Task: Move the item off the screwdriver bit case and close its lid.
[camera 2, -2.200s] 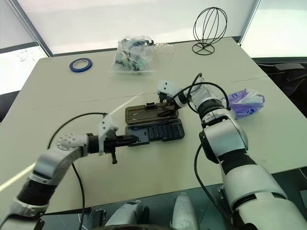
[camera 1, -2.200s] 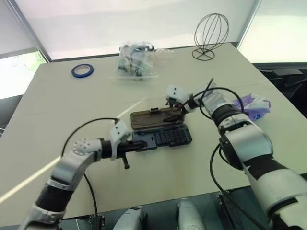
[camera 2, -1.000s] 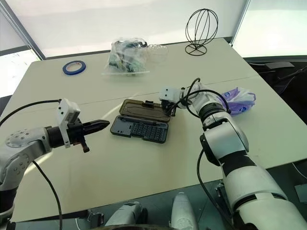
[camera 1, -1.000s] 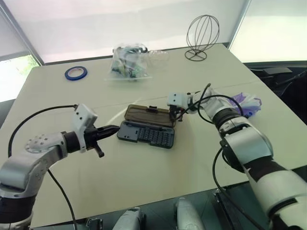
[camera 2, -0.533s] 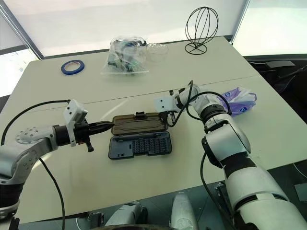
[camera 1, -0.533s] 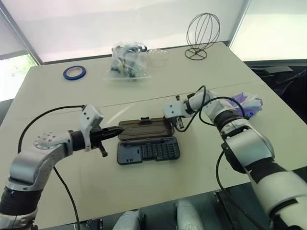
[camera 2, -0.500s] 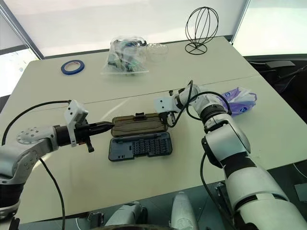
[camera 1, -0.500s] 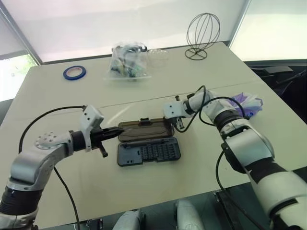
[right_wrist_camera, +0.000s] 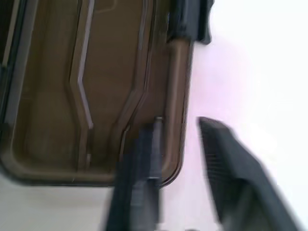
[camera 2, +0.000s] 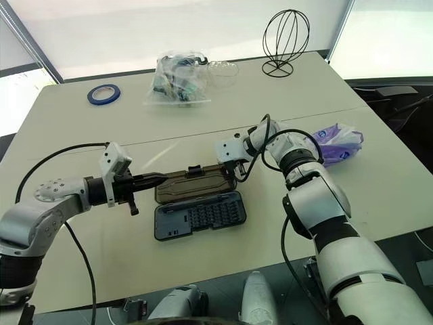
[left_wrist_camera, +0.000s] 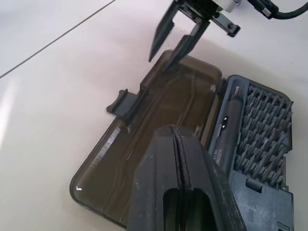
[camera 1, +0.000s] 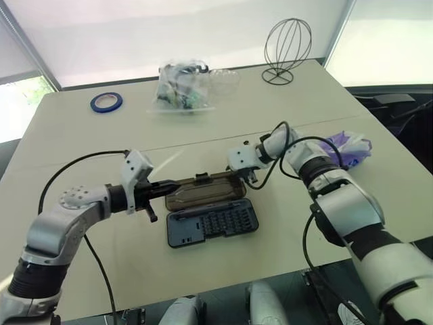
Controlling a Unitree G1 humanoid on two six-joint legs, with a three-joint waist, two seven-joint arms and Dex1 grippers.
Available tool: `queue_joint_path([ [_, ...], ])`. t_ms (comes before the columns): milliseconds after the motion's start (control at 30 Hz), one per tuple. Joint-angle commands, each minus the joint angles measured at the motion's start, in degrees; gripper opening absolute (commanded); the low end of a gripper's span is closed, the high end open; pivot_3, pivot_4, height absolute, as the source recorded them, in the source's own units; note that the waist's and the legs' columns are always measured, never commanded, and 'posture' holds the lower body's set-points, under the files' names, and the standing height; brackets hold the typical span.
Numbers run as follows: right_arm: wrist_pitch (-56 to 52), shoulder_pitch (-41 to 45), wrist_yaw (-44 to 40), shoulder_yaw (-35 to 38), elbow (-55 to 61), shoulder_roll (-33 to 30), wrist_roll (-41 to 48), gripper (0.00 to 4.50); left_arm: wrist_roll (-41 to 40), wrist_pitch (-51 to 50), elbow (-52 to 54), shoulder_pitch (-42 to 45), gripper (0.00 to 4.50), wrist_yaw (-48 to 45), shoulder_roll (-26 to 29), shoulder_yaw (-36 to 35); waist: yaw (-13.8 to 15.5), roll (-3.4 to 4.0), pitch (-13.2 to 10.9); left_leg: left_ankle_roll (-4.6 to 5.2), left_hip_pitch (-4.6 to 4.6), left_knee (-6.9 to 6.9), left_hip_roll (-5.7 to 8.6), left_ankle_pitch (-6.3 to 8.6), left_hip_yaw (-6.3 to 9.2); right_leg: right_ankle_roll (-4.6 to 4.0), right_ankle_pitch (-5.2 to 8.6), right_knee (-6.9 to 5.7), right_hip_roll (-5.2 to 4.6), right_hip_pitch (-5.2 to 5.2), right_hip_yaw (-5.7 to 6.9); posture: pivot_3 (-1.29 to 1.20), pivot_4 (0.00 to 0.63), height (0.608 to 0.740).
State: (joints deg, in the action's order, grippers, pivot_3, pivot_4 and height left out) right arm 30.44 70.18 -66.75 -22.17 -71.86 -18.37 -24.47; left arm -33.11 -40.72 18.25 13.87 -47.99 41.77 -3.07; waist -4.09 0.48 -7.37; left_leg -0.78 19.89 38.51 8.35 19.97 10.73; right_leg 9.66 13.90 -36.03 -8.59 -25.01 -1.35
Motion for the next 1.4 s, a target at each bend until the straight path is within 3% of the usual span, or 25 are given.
queue_joint_path([
  [33, -3.79, 0.75, -0.55, 2.06, 3.04, 0.33, 2.81, 2.46, 0.05, 1.34, 0.36, 0.51, 0.00, -0.88, -0.01, -0.44, 0.04, 0.00, -0.01, 0.00, 0.03, 0.02, 0.00, 0.00, 0.00, 0.00, 0.00, 0.00, 0.00, -0.01, 0.00, 0.00, 0.150, 0.740],
  [133, -11.12, 0.28, -3.67, 5.95, 11.11, -0.15, 8.65, 2.46, -0.47, 1.23, 0.64, 0.66, 0.00, -2.06, 0.31, -0.52, 0.03, 0.06, -0.10, 0.00, 0.44, 0.26, 0.01, 0.00, 0.01, 0.00, 0.00, -0.04, 0.00, -0.30, 0.01, 0.00, 0.150, 0.740],
  [367, -46.14, -12.95, -9.76, 13.48, 53.08, -4.34, 24.37, 2.46, -1.41, 0.43, 6.48, -2.01, 0.00, -9.23, 6.33, 0.22, 0.61, 0.08, -0.15, 0.00, 0.68, 0.41, 0.03, 0.00, 0.14, 0.00, 0.00, -0.08, -0.04, -0.39, 0.12, 0.00, 0.150, 0.740],
  [467, -52.88, -16.63, -7.65, 14.16, 59.24, -6.37, 26.16, 2.46, -1.09, 0.78, 9.59, -5.22, 0.00, -11.15, 8.80, 0.88, 1.01, 0.09, -0.15, 0.02, 0.67, 0.44, 0.04, 0.01, 0.09, 0.01, 0.00, -0.07, -0.06, -0.37, 0.10, 0.00, 0.150, 0.740],
  [733, -56.40, -15.98, -1.98, 13.51, 54.11, -6.38, 27.40, 2.46, 6.69, 7.13, 6.48, -7.51, 0.00, -10.66, 7.62, 7.62, 1.84, 0.15, -0.25, 0.02, 0.63, 0.51, 0.04, 0.01, -0.02, 0.00, 0.00, -0.01, -0.07, -0.37, 0.03, 0.00, 0.150, 0.740],
  [1033, -54.83, -11.31, -4.94, 7.84, 41.29, -5.18, 25.60, 2.46, 20.09, 18.63, 0.48, -8.23, 0.00, -9.53, 7.34, 15.69, 1.85, 0.16, -0.29, 0.02, 0.58, 0.49, 0.04, 0.02, -0.04, 0.00, 0.00, 0.00, -0.08, -0.34, 0.04, 0.00, 0.150, 0.740],
  [1400, -40.18, -3.72, -7.37, -0.62, 16.11, -0.34, 16.99, 2.46, 20.66, 19.26, -0.68, -8.52, 0.00, -7.81, 3.54, 15.31, 1.73, 0.17, -0.28, 0.02, 0.54, 0.50, 0.05, 0.01, -0.02, 0.00, 0.00, -0.03, -0.08, -0.31, 0.05, 0.00, 0.150, 0.740],
])
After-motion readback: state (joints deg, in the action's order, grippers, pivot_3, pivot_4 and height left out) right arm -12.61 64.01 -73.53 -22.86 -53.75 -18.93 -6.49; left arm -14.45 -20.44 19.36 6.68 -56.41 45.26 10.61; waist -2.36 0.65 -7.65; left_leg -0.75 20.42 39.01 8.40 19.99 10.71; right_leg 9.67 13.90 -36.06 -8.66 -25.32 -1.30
